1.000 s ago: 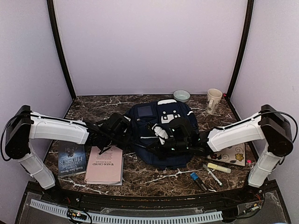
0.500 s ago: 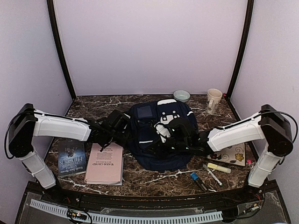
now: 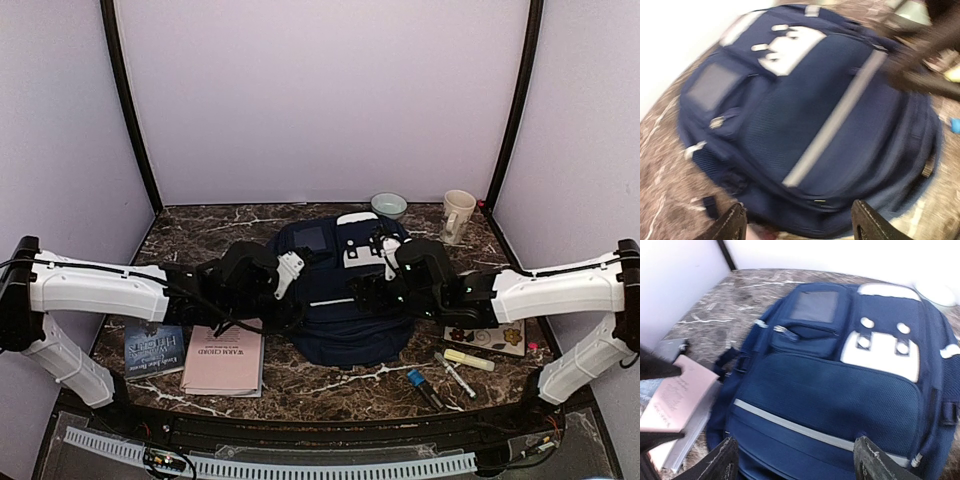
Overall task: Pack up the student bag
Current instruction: Unzip the largest pocket of the student bag.
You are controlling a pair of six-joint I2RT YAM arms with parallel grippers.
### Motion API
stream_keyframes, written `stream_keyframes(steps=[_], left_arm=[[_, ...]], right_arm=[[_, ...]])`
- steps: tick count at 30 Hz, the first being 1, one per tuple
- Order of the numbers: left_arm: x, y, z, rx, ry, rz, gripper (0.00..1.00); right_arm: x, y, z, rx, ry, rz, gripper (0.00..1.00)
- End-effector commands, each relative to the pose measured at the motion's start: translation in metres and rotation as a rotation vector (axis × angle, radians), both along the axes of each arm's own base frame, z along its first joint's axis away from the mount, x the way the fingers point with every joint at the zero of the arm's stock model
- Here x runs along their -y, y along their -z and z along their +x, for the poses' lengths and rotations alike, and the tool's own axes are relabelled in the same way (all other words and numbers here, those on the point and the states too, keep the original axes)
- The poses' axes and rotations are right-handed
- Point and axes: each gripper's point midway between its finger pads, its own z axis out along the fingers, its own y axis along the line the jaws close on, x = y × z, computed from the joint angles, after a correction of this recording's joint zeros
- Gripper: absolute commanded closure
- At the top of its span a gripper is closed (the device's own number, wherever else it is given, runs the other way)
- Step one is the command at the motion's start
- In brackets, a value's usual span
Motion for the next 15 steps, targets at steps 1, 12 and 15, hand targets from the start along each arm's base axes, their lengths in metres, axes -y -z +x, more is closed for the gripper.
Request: stream_keyframes(steps=[1,12,15], left_arm=[[0.029,0.014,-0.034,-0.035,0.211,0.012,0.25],[0.079,0.059,-0.084,-0.126,0.458,0.142,0.26],[0.082,0.067,-0.088,-0.144,0.476,0.160,0.29]], right_arm=[[0.054,0.026,0.001,-0.078,0.226,-0.044,0.20],[0.104,0.044,-0.034,-0.185,0.280,-0.030,0.21],[0.098,0.051,-0.041,-0.213,0.227,-0.015,0.26]])
